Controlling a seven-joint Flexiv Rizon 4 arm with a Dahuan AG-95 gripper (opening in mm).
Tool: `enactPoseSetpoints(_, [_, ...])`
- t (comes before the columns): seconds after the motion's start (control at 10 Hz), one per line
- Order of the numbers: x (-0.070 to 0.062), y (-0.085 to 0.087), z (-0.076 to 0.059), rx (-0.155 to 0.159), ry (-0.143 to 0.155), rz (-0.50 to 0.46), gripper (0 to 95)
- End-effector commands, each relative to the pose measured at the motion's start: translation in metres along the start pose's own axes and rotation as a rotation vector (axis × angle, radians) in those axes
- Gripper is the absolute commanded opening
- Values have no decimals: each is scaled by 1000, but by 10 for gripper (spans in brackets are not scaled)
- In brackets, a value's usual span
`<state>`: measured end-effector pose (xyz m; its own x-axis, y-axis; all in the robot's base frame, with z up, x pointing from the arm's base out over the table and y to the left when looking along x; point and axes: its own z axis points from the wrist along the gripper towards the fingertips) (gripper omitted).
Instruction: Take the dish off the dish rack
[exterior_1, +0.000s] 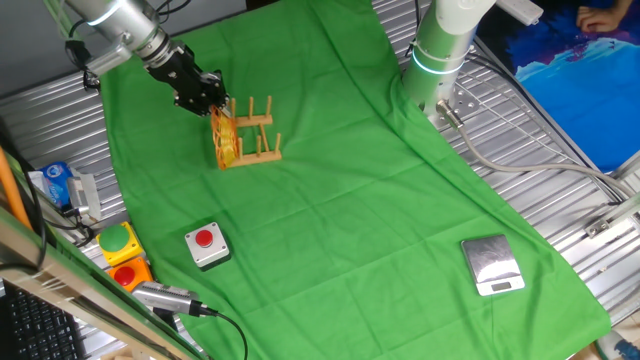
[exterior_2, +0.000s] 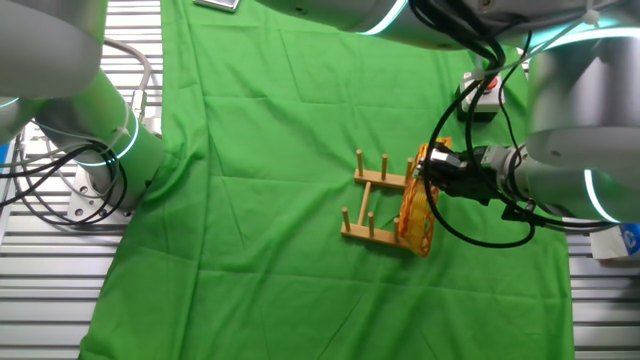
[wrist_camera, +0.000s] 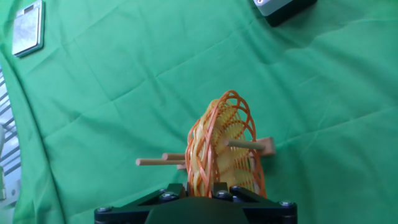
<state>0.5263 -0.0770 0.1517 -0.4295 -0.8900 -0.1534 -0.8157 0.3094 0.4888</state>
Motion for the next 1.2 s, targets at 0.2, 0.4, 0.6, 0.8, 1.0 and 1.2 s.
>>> enactPoseSetpoints(0.2, [-1, 2, -4, -6, 2, 3, 0])
enactPoseSetpoints(0.4, [-2, 5, -7, -12, 0, 4, 0])
enactPoseSetpoints(0.6, [-3, 6, -8, -14, 1, 4, 0])
enactPoseSetpoints(0.8, [-3, 6, -8, -23, -13, 10, 0])
enactPoseSetpoints(1.0, [-3, 6, -7, -30, -22, 13, 0])
enactPoseSetpoints(1.2, [-3, 7, -7, -35, -27, 13, 0])
